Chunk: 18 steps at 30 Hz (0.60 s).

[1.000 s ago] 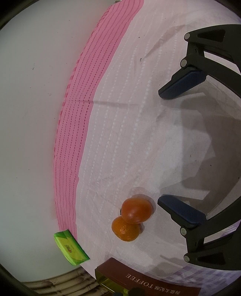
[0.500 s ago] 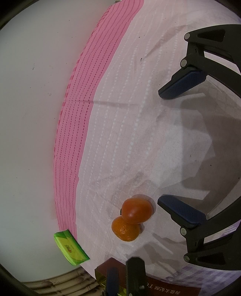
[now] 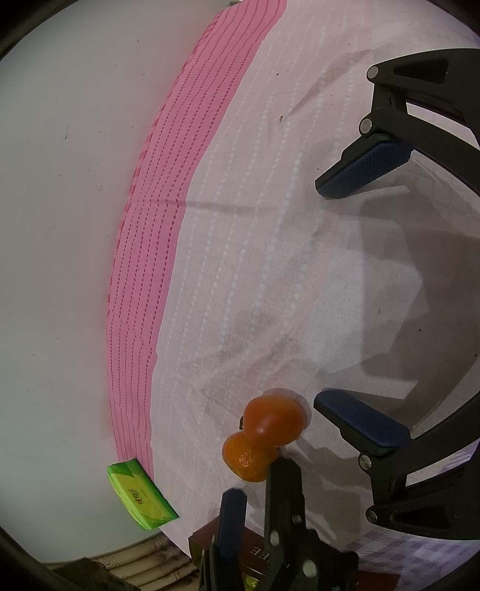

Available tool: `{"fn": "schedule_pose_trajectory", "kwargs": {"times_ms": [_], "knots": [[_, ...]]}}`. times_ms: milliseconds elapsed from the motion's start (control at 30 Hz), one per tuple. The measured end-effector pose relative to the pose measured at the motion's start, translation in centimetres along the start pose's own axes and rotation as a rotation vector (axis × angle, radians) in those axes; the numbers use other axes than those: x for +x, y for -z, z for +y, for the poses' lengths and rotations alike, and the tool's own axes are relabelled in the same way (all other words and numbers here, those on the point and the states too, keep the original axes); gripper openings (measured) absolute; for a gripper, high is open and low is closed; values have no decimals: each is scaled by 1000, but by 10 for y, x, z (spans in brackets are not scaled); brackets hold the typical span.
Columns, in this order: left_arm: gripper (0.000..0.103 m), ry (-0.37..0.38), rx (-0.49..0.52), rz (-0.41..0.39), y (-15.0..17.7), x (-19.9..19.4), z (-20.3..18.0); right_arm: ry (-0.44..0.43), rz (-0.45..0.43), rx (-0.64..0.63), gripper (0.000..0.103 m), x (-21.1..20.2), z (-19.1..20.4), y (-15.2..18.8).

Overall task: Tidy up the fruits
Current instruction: 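Move the left gripper to the last orange and grasp it, then carry the orange into the gold tin tray and release with the left gripper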

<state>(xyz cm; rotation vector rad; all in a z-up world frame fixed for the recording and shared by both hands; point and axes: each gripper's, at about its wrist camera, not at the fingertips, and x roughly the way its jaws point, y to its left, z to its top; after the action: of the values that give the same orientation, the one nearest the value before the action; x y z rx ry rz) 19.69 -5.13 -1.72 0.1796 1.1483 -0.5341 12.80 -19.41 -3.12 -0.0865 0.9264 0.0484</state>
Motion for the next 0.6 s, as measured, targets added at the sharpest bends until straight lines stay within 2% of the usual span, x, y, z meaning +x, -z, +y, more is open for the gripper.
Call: {"fn": "schedule_pose_trajectory", "kwargs": {"times_ms": [200,300,333,600], "knots": [[56,18,-5,5,-5,7,-1,0,0,0,103,0,0,0],[37,24,-4,15,-5,10,-2,1,0,0,103,0,0,0],[35,27,-7,20,-5,12,-2,1,0,0,103,0,0,0],[34,11,0,10,2,5,-6,1,0,0,103,0,0,-1]]}}
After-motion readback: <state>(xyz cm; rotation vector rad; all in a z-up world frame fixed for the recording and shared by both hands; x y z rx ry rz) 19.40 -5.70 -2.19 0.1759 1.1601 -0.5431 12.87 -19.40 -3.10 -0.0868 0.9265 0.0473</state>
